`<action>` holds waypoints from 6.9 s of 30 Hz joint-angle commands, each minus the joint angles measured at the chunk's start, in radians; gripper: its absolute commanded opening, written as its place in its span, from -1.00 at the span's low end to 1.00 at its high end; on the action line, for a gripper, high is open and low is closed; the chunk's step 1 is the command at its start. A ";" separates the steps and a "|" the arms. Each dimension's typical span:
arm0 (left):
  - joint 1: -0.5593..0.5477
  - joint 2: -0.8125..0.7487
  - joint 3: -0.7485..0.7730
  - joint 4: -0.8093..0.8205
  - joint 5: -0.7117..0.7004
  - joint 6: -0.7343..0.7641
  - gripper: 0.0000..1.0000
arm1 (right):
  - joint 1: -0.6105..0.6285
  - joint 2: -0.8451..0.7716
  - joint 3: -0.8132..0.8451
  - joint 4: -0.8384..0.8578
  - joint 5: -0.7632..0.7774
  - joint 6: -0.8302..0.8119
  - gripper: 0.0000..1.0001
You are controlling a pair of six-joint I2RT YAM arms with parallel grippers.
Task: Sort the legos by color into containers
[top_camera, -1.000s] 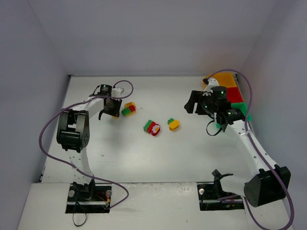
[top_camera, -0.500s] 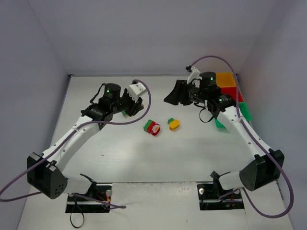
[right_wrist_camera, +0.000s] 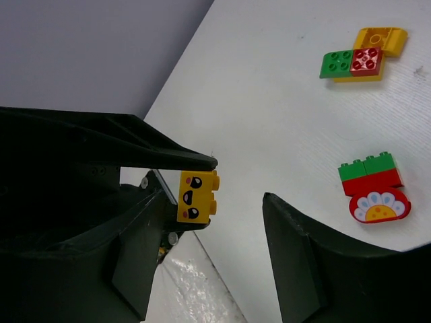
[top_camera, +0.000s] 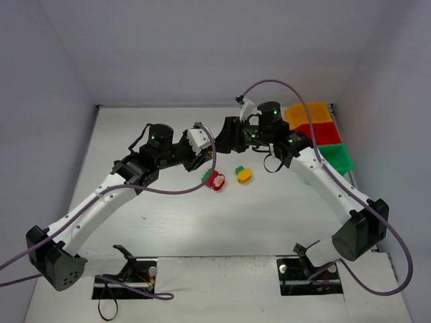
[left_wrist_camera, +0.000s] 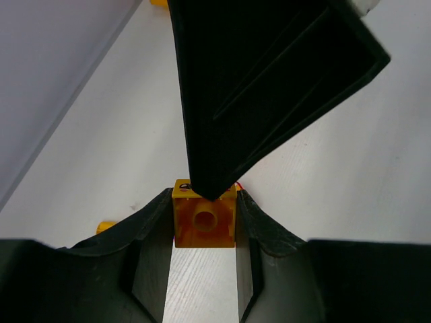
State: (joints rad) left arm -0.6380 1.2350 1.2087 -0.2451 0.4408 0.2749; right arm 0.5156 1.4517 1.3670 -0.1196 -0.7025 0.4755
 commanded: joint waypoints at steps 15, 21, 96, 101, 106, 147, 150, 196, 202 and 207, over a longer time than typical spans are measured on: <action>-0.011 -0.032 0.032 0.109 0.013 0.024 -0.88 | 0.063 0.030 0.029 0.135 -0.083 0.051 -0.34; -0.012 -0.026 0.029 0.125 -0.002 0.027 -0.88 | 0.063 0.042 0.021 0.143 -0.100 0.048 -0.84; 0.296 0.960 0.841 -0.580 -0.629 -1.029 0.83 | -0.427 -0.169 -0.167 0.086 0.545 -0.149 0.27; 0.308 1.057 0.908 -0.586 -0.611 -1.033 0.82 | -0.417 -0.267 -0.275 0.067 0.511 -0.135 0.28; 0.308 1.130 0.947 -0.577 -0.597 -1.040 0.71 | -0.416 -0.321 -0.318 0.037 0.509 -0.152 0.28; 0.262 0.235 0.160 0.069 -0.220 -0.310 -0.73 | -0.250 -0.147 -0.125 0.000 0.144 -0.075 0.28; 0.178 0.163 0.095 0.104 -0.185 -0.172 -0.66 | -0.198 -0.104 -0.066 0.000 0.110 -0.060 0.28; -0.035 0.054 0.052 0.153 -0.047 -0.013 -0.58 | 0.070 0.067 -0.003 0.006 -0.018 -0.083 -0.34; -0.037 0.043 0.042 0.155 -0.050 -0.005 -0.59 | 0.070 0.079 -0.026 0.005 0.009 -0.089 -0.91; -0.038 0.027 0.016 0.153 -0.077 -0.006 -0.52 | 0.067 0.075 -0.014 0.003 0.058 -0.106 -1.00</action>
State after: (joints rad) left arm -0.6674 1.3045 1.1950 -0.2199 0.3611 0.2550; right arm 0.5713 1.5242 1.3514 -0.1314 -0.6640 0.3962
